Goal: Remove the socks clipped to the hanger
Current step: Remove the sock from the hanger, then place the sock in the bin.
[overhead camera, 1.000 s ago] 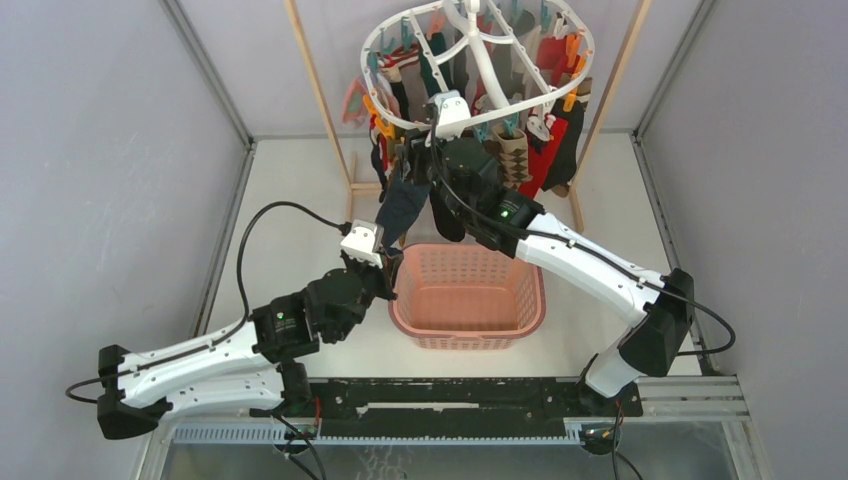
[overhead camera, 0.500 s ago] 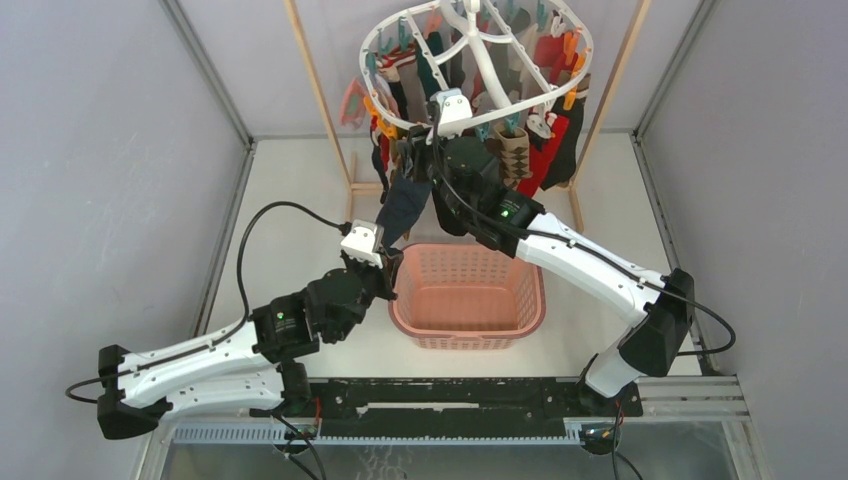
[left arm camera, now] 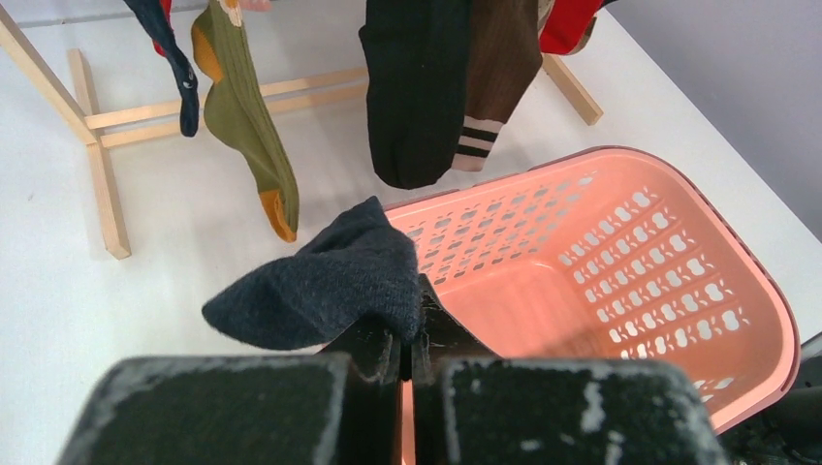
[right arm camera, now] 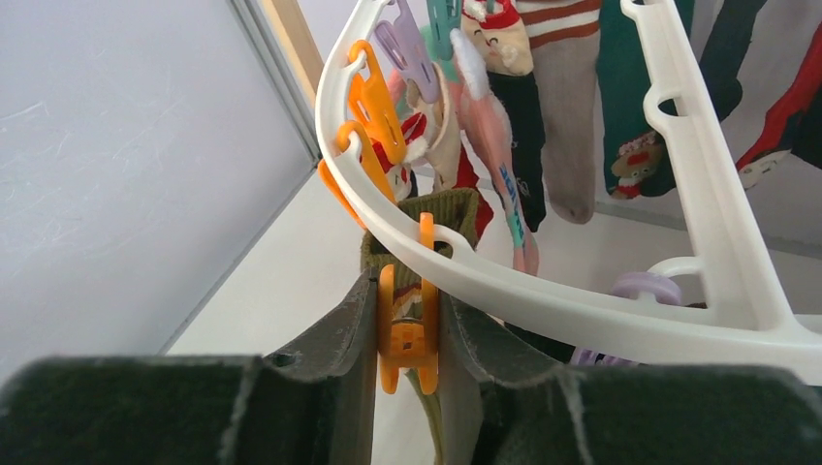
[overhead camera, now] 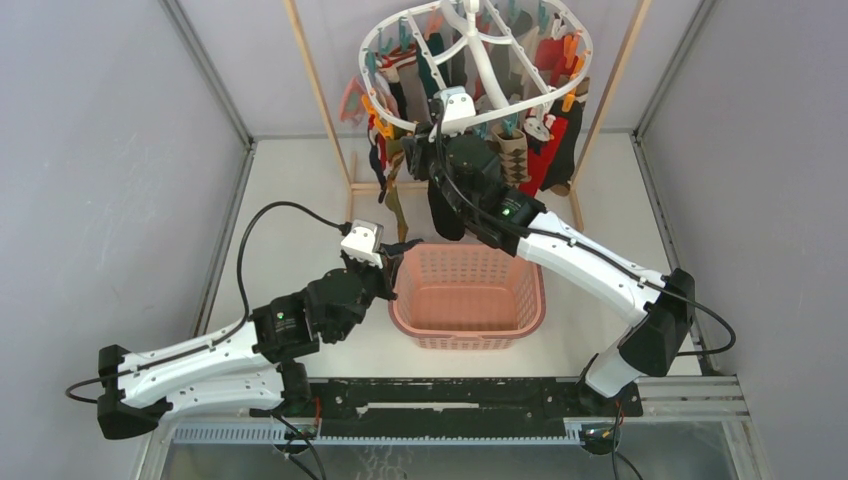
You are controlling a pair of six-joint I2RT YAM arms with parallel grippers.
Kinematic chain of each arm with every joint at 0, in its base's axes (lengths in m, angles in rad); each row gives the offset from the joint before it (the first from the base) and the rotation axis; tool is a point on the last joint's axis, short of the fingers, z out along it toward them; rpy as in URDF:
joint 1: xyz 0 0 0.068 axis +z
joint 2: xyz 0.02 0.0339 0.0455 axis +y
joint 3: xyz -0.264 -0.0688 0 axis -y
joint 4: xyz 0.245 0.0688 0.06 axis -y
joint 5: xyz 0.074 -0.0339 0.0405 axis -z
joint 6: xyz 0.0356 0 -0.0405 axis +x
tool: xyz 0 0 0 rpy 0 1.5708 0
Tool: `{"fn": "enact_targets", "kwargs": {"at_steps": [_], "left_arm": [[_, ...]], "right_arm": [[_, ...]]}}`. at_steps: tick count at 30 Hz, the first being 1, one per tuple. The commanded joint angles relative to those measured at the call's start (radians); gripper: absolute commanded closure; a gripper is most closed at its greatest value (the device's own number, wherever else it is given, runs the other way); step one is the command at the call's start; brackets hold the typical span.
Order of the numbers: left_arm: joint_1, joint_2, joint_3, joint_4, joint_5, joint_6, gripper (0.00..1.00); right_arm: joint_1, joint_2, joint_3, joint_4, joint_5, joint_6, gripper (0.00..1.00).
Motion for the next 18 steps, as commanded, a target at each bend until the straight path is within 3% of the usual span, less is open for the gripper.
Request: {"fn": "enact_targets", "kwargs": {"at_steps": [1, 5, 7, 18], "left_arm": [[0.004, -0.018, 0.004, 0.012, 0.012, 0.002, 1.0], [0.004, -0.021, 0.025, -0.001, 0.029, 0.001, 1.0], [0.004, -0.02, 0.033, -0.001, 0.033, 0.001, 1.0], [0.0, 0.018, 0.168, -0.045, 0.062, 0.038, 1.0]], "right_arm": [[-0.005, -0.042, 0.022, 0.024, -0.019, 0.017, 0.79], [-0.005, -0.067, -0.005, 0.023, -0.04, 0.026, 0.51], [-0.005, -0.091, -0.026, 0.023, -0.05, 0.034, 0.44], [0.001, -0.365, -0.261, -0.069, -0.105, 0.114, 0.39]]}}
